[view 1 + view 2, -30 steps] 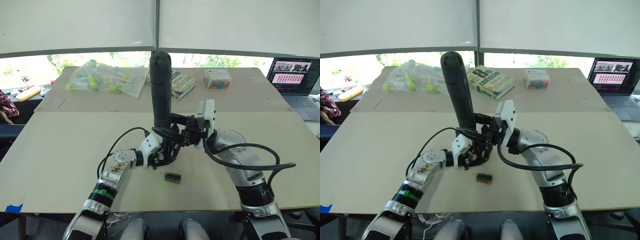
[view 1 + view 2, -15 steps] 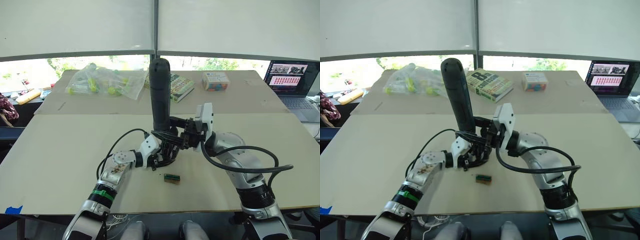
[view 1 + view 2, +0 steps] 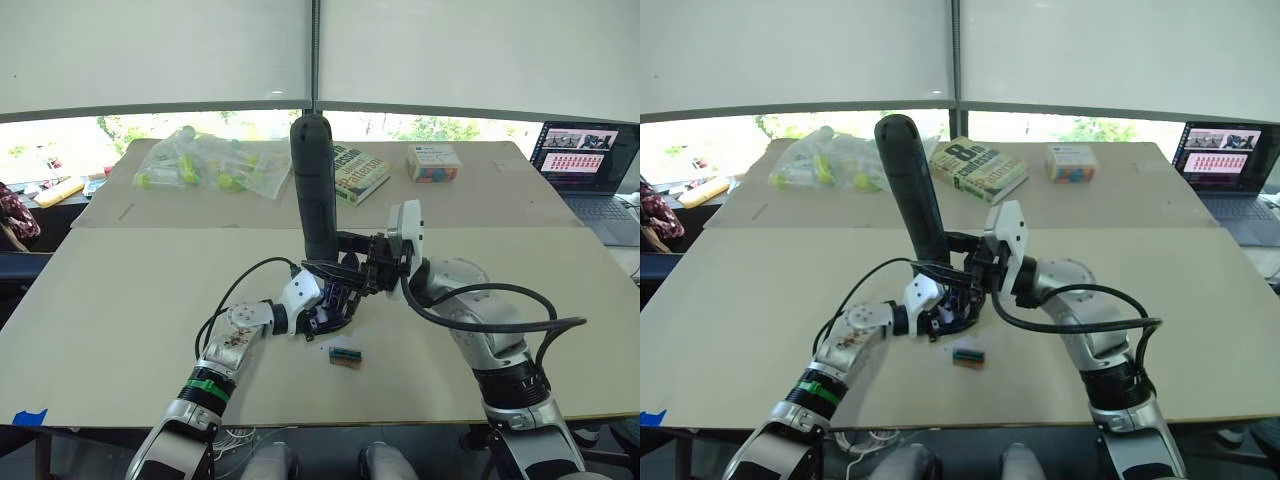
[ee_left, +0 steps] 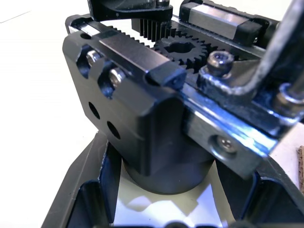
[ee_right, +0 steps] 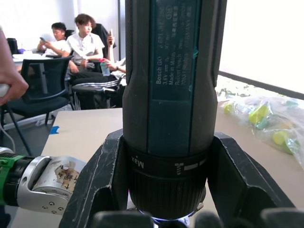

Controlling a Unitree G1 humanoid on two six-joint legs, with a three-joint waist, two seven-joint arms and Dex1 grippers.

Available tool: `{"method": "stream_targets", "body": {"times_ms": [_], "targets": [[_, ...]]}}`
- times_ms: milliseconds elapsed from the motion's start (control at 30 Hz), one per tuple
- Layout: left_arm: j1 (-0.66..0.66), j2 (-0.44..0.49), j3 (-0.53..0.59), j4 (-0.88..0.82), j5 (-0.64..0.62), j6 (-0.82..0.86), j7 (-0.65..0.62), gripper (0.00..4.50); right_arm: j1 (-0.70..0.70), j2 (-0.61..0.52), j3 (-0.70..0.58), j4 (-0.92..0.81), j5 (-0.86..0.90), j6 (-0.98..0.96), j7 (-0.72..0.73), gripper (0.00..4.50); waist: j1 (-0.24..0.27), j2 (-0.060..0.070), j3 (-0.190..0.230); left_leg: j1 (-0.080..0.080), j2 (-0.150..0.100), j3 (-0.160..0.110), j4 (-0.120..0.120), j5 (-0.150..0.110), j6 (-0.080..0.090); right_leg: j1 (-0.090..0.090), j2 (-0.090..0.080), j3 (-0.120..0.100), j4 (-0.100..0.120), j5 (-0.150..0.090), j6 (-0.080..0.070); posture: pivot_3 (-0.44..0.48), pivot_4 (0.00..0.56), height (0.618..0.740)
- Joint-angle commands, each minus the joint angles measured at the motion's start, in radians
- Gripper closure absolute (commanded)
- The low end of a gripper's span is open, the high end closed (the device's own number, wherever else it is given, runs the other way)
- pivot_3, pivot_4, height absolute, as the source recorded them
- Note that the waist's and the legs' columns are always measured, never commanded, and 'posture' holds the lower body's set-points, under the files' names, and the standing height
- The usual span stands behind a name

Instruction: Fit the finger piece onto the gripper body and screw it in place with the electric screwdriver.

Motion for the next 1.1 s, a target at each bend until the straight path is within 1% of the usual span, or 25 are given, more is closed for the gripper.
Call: {"method": "stream_targets", "body": {"times_ms": [33,267,367,433,467,533,600,700,800,867,900,933,967,1000,1067,1100], "targets": [[0.017,0.01,-0.012,0.066,0.031,0.014,0.017,2.18,-0.063,0.002,-0.083,-0.053,0.082,-0.004,0.012,2.6,0.0,0.0,0.0,0.0,0.0,0.0,0.0,0.0,0.0,-0.001,0.0,0.0,0.0,0.0,0.0,0.0,0.15,0.74],[0.01,-0.007,-0.002,0.089,0.024,0.001,0.034,2.18,-0.056,-0.009,-0.118,-0.082,0.13,-0.012,0.044,2.6,0.002,0.0,0.0,0.0,0.0,0.0,0.0,0.0,0.0,0.0,-0.001,0.0,0.0,0.0,0.0,0.0,0.15,0.74],[0.009,-0.016,0.007,0.094,0.015,0.005,0.036,2.18,-0.04,-0.013,-0.152,-0.124,0.207,0.014,0.061,2.6,0.004,0.0,0.0,0.0,0.0,0.0,0.0,0.0,0.0,0.0,-0.001,0.0,0.0,0.0,0.0,0.0,0.15,0.74],[0.011,-0.016,0.011,0.087,0.002,0.014,0.023,1.13,-0.025,-0.018,-0.191,-0.165,0.308,0.043,0.079,2.6,0.006,0.0,0.0,0.0,0.0,0.0,0.0,0.0,0.0,0.0,-0.002,0.0,0.0,0.0,0.0,0.0,0.15,0.74],[0.013,-0.013,0.019,0.085,-0.003,0.01,0.024,0.87,-0.022,-0.024,-0.215,-0.18,0.353,0.068,0.063,2.6,0.005,0.0,0.0,0.0,0.0,0.0,0.0,0.0,0.0,0.0,-0.002,0.0,0.0,0.0,0.0,0.0,0.15,0.74],[0.018,0.0,0.032,0.082,-0.011,0.0,0.019,0.06,-0.017,-0.042,-0.25,-0.195,0.412,0.111,0.032,2.6,0.003,0.0,0.0,-0.001,0.0,0.0,0.0,0.0,0.0,-0.001,-0.004,0.0,0.0,0.0,0.0,0.0,0.15,0.74],[0.03,0.026,0.045,0.071,-0.021,-0.006,0.001,0.06,-0.007,-0.076,-0.281,-0.211,0.458,0.143,0.026,2.6,-0.001,0.0,0.0,0.0,0.001,0.0,0.0,0.0,0.0,-0.001,-0.005,0.0,0.0,0.0,0.0,0.0,0.15,0.74],[0.071,0.091,0.077,0.014,-0.048,-0.007,-0.04,0.06,-0.002,-0.143,-0.335,-0.224,0.533,0.198,0.008,2.6,-0.019,0.0,0.0,0.0,0.002,0.0,-0.001,0.0,0.0,-0.002,-0.009,0.0,0.0,0.0,-0.001,0.0,0.15,0.74],[0.126,0.166,0.115,-0.057,-0.087,-0.009,-0.08,0.06,-0.002,-0.225,-0.39,-0.208,0.582,0.247,0.004,2.6,-0.035,0.0,0.0,0.0,0.003,0.0,-0.005,0.0,0.0,-0.004,-0.01,0.0,0.0,0.0,-0.003,0.0,0.15,0.74],[0.167,0.21,0.162,-0.098,-0.137,-0.014,-0.114,0.06,0.005,-0.299,-0.432,-0.177,0.607,0.293,0.011,2.6,-0.038,0.0,0.001,0.0,0.004,0.0,-0.007,0.0,0.0,-0.004,-0.01,0.0,0.0,-0.001,-0.004,0.0,0.15,0.74],[0.212,0.246,0.221,-0.144,-0.198,-0.077,-0.178,0.06,0.021,-0.392,-0.462,-0.127,0.597,0.339,0.061,2.6,-0.037,0.0,0.001,0.0,0.005,0.0,-0.007,0.0,0.0,-0.004,-0.01,0.0,0.0,-0.002,-0.005,0.0,0.15,0.74],[0.24,0.265,0.288,-0.183,-0.248,-0.153,-0.203,0.06,0.034,-0.474,-0.488,-0.074,0.585,0.378,0.1,2.6,-0.037,0.001,0.002,0.0,0.005,0.0,-0.007,0.0,0.0,-0.004,-0.01,0.0,0.0,-0.002,-0.005,0.0,0.15,0.74],[0.256,0.281,0.352,-0.226,-0.303,-0.154,-0.202,0.06,0.043,-0.547,-0.507,-0.012,0.574,0.408,0.142,2.6,-0.034,0.0,0.004,-0.001,0.005,0.0,-0.008,0.0,0.0,-0.004,-0.011,-0.001,-0.001,-0.002,-0.006,0.0,0.15,0.74],[0.265,0.291,0.392,-0.253,-0.339,-0.147,-0.196,0.06,0.047,-0.596,-0.518,0.032,0.568,0.426,0.171,2.6,-0.027,0.0,0.006,-0.003,0.005,0.0,-0.008,0.0,0.0,-0.005,-0.014,-0.001,-0.002,-0.003,-0.007,0.0,0.15,0.74],[0.279,0.325,0.422,-0.306,-0.388,-0.092,-0.213,0.06,0.049,-0.678,-0.516,0.121,0.552,0.458,0.232,2.6,-0.012,0.0,0.009,-0.007,0.005,0.0,-0.005,0.0,0.0,-0.008,-0.017,-0.001,-0.003,-0.004,-0.009,0.0,0.15,0.74],[0.294,0.371,0.427,-0.324,-0.397,-0.084,-0.266,0.06,0.05,-0.755,-0.478,0.183,0.511,0.495,0.285,2.6,-0.007,0.001,0.01,-0.009,0.004,0.0,-0.004,0.0,0.0,-0.008,-0.019,-0.001,-0.003,-0.004,-0.01,0.0,0.15,0.74]]}}
